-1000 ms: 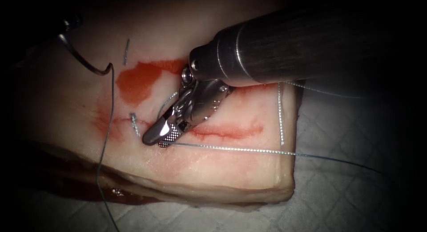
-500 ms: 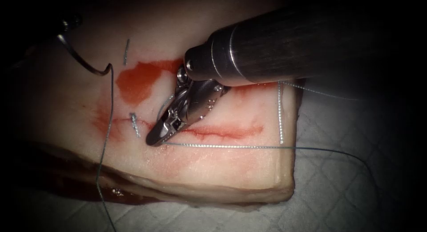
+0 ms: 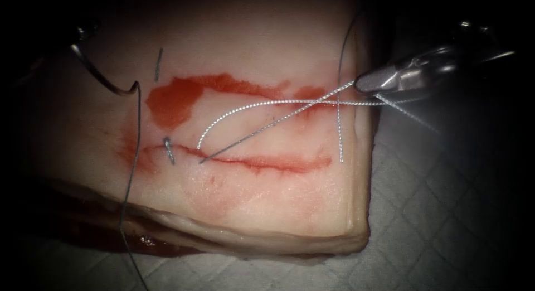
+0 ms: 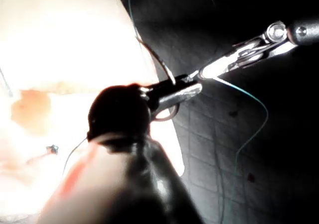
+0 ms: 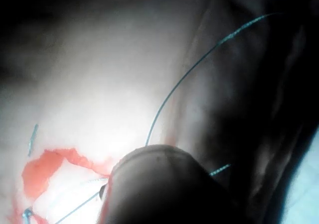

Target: Wound Closure

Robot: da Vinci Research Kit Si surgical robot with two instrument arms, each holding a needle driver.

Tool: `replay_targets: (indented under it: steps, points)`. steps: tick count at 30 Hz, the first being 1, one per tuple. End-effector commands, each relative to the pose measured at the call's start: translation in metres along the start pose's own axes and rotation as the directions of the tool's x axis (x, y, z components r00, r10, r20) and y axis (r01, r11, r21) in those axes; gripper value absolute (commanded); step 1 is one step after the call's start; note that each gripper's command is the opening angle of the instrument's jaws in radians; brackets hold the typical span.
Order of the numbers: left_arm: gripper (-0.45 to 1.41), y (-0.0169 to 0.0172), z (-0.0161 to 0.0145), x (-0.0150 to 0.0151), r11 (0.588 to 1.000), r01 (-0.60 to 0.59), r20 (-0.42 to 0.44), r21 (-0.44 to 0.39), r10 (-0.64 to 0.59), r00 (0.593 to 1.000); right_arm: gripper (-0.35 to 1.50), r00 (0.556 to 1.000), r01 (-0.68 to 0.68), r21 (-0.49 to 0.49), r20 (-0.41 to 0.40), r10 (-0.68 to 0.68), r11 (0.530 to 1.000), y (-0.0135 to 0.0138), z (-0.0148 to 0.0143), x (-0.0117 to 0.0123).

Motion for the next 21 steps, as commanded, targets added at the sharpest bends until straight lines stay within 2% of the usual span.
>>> replay_targets:
  steps: [1,2,3,6,9,11,14,18,21]
  points:
    - [-0.45,0.0007,0.0004,0.0002,1.0,-0.002,0.0,0.002,0.002,1.0,-0.35,0.996,-0.013,0.037,0.094,0.009,0.999,-0.0023,-0.0048,0.0007]
    - [-0.45,0.0007,0.0004,0.0002,1.0,-0.002,0.0,0.002,0.002,1.0,-0.35,0.993,-0.018,0.045,0.116,0.013,0.999,-0.0029,-0.0063,0.0009]
    - [-0.45,0.0007,0.0004,0.0002,1.0,-0.002,0.0,0.002,0.002,1.0,-0.35,0.98,-0.027,0.071,0.198,0.012,0.997,-0.0043,-0.0099,0.0012]
    - [-0.45,0.0007,0.0004,0.0003,1.0,-0.002,0.0,0.002,0.002,1.0,-0.35,0.961,-0.045,0.093,0.275,0.018,0.995,-0.0061,-0.0144,0.0011]
    - [-0.45,0.0007,0.0004,0.0003,1.0,-0.002,0.0,0.002,0.002,1.0,-0.35,0.944,-0.063,0.131,0.331,0.016,0.989,-0.0074,-0.0176,0.001]
    - [-0.45,0.0007,0.0004,0.0003,1.0,-0.002,0.0,0.002,0.002,1.0,-0.35,0.935,-0.064,0.184,0.353,-0.005,0.981,-0.0082,-0.0191,0.0011]
    - [-0.45,0.0007,0.0004,0.0003,1.0,-0.002,0.0,0.002,0.002,1.0,-0.35,0.926,-0.077,0.202,0.378,-0.005,0.976,-0.0087,-0.021,0.0011]
    - [-0.45,0.0007,0.0004,0.0002,1.0,-0.002,0.0,0.002,0.002,1.0,-0.35,0.88,-0.087,0.255,0.472,-0.045,0.963,-0.0101,-0.0261,-0.001]
    - [-0.45,0.0007,0.0004,0.0002,1.0,-0.001,0.0,0.002,0.001,1.0,-0.35,0.856,-0.092,0.3,0.511,-0.078,0.949,-0.0108,-0.0295,-0.0024]
